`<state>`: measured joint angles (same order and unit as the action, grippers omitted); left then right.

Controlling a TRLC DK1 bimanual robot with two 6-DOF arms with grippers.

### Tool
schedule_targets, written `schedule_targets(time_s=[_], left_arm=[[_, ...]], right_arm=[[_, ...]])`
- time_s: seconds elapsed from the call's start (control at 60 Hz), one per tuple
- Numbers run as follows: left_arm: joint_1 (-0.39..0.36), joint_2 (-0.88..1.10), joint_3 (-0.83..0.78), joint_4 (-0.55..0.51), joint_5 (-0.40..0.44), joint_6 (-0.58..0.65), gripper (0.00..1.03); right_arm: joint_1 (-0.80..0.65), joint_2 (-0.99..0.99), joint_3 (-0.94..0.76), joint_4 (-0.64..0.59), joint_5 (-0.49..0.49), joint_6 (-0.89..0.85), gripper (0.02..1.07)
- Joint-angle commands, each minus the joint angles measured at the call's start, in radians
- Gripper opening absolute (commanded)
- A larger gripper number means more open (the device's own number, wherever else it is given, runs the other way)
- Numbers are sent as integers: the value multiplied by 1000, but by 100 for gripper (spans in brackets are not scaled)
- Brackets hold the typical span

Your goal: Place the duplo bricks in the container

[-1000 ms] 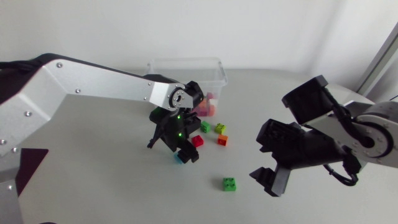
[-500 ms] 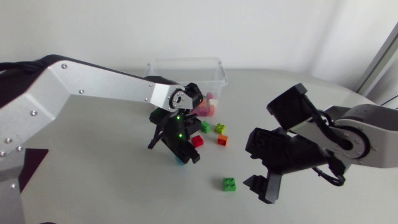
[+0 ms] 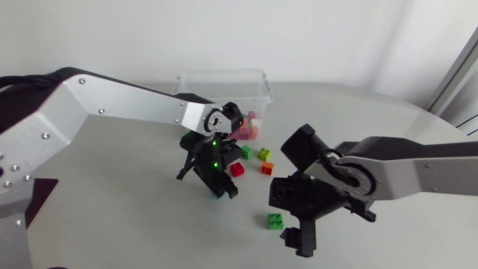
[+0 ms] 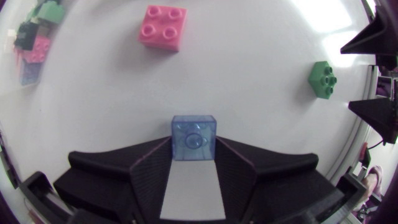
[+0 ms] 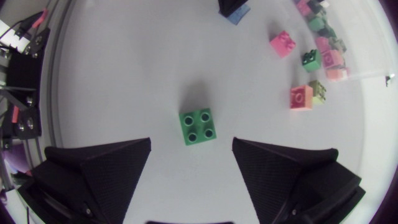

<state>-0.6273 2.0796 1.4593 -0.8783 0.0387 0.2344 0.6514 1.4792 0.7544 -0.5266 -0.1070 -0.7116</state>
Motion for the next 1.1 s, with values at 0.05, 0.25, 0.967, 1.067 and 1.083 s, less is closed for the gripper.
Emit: schedule_targets(time_s=[0.05,0.25,0.967,1.067,1.083], left_arm=[[31,-125,-19,-28,-3,43,40],[67,-240,7,-31,18,56,40],[210,-268,248,12,156,9,40],[222,-233,300,29,159,-24,40],[227,-227,311,33,159,-32,40]], right_arm=[[25,89,54,4,13,-45,96],[22,156,80,4,9,-81,88],[-33,266,180,-73,-20,-134,24],[-56,239,215,-136,-33,-127,20],[-61,227,221,-144,-34,-124,19]])
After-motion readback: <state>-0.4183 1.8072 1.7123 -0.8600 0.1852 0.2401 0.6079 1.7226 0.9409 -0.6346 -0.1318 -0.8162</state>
